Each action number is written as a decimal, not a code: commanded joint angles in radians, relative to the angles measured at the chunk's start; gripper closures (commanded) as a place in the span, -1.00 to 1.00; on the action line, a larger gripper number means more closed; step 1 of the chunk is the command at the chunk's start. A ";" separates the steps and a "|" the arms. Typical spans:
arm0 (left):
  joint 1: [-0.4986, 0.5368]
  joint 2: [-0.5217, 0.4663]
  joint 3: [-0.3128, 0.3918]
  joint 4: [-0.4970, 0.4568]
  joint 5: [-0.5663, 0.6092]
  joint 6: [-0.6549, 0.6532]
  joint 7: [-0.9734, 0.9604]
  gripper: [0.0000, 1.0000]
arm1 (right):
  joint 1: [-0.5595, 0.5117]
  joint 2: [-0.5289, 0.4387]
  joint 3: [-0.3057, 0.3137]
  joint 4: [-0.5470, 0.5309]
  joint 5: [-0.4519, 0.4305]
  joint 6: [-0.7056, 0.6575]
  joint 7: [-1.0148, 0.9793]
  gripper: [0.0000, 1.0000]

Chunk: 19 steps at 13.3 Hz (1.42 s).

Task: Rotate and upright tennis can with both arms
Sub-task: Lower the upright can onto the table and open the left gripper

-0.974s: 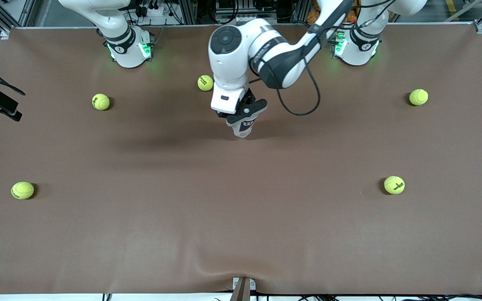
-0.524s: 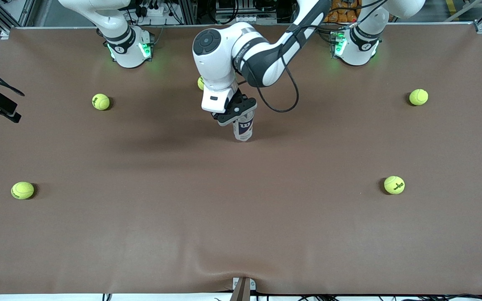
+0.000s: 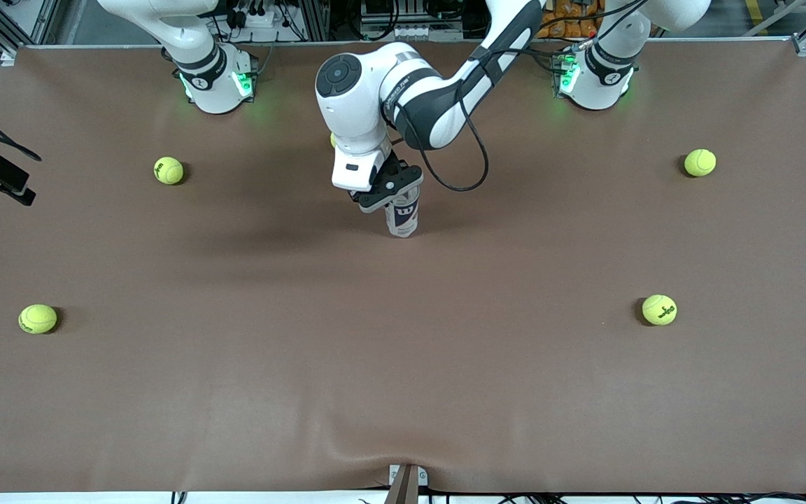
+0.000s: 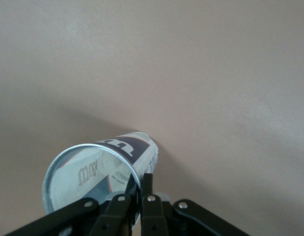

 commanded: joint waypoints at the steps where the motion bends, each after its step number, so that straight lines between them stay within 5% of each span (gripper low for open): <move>1: -0.011 0.020 0.009 0.030 0.025 -0.016 -0.015 0.81 | -0.022 -0.005 0.016 -0.002 0.018 0.004 0.008 -1.00; 6: -0.011 0.023 0.009 0.032 0.027 -0.014 -0.017 0.62 | -0.019 0.004 0.016 -0.002 0.018 0.004 0.008 -1.00; 7: -0.011 0.020 0.008 0.030 0.027 -0.014 -0.017 0.30 | -0.019 0.004 0.017 -0.002 0.018 0.004 0.008 -1.00; 9: -0.011 0.014 0.008 0.030 0.027 -0.016 -0.020 0.01 | -0.019 0.004 0.016 -0.002 0.018 0.004 0.008 -1.00; 14: -0.003 -0.063 0.005 0.030 0.016 -0.109 -0.011 -0.51 | -0.015 0.006 0.017 -0.005 0.016 0.002 0.010 -1.00; 17: 0.012 -0.104 0.006 0.032 0.018 -0.175 0.017 -0.62 | -0.004 0.006 0.019 -0.008 0.016 -0.001 0.017 -1.00; 18: 0.049 -0.124 0.005 0.032 0.015 -0.178 0.049 -0.97 | -0.001 0.007 0.020 -0.010 0.016 -0.001 0.019 -1.00; 19: 0.079 -0.144 0.005 0.032 0.012 -0.178 0.083 -1.00 | 0.004 0.007 0.020 -0.010 0.016 -0.001 0.019 -1.00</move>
